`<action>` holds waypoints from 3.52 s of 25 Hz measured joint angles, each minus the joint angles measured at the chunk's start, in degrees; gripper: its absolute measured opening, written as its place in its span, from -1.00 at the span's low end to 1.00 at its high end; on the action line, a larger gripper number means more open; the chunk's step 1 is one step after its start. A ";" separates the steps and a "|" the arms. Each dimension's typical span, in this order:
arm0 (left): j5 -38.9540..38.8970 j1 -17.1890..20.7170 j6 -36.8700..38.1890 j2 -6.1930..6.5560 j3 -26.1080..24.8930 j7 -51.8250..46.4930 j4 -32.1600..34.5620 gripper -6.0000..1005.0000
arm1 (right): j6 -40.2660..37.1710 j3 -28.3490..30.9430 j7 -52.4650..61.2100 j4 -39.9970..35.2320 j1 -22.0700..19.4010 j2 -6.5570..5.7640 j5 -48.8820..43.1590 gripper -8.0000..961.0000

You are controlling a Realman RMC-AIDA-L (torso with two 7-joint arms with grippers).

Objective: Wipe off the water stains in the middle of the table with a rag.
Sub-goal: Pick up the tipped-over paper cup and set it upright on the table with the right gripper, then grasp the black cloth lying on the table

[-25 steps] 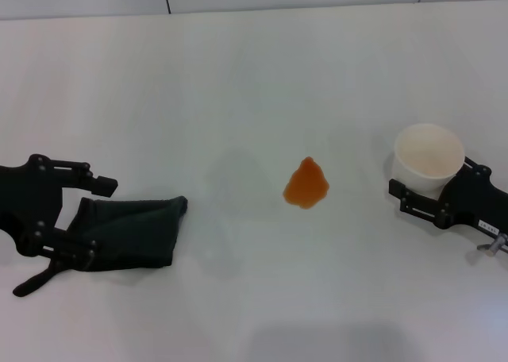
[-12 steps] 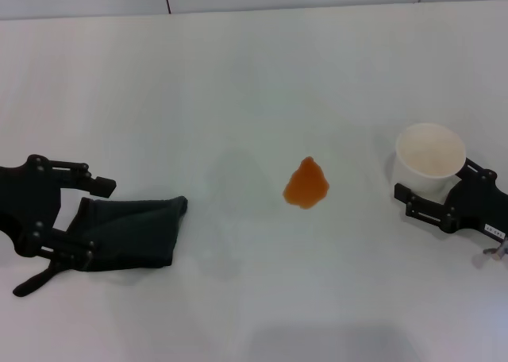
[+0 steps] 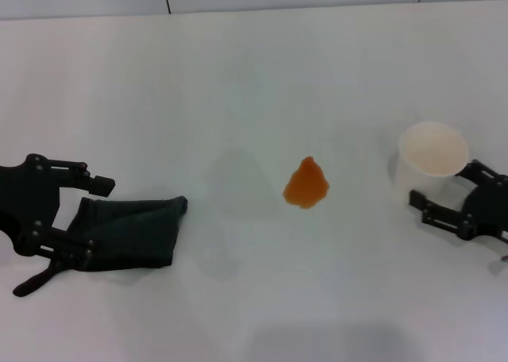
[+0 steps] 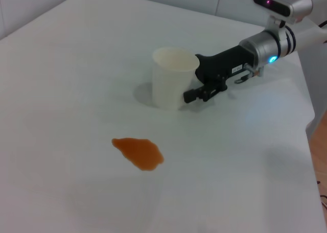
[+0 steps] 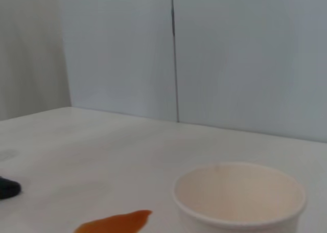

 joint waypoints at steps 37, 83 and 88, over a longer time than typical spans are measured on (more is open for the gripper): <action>-0.69 1.60 -0.01 -0.27 -0.10 0.90 0.00 0.48 | -21.15 -0.31 36.60 -51.77 -9.86 -0.11 -19.29 0.79; 25.77 -2.55 -6.18 -7.05 1.13 -5.00 13.99 0.44 | -22.74 -9.85 56.82 -58.76 11.86 0.25 -39.97 0.79; 26.07 -2.66 -8.34 -7.38 4.68 -5.55 12.15 0.44 | -22.61 -9.78 56.79 -58.78 11.77 0.21 -40.05 0.79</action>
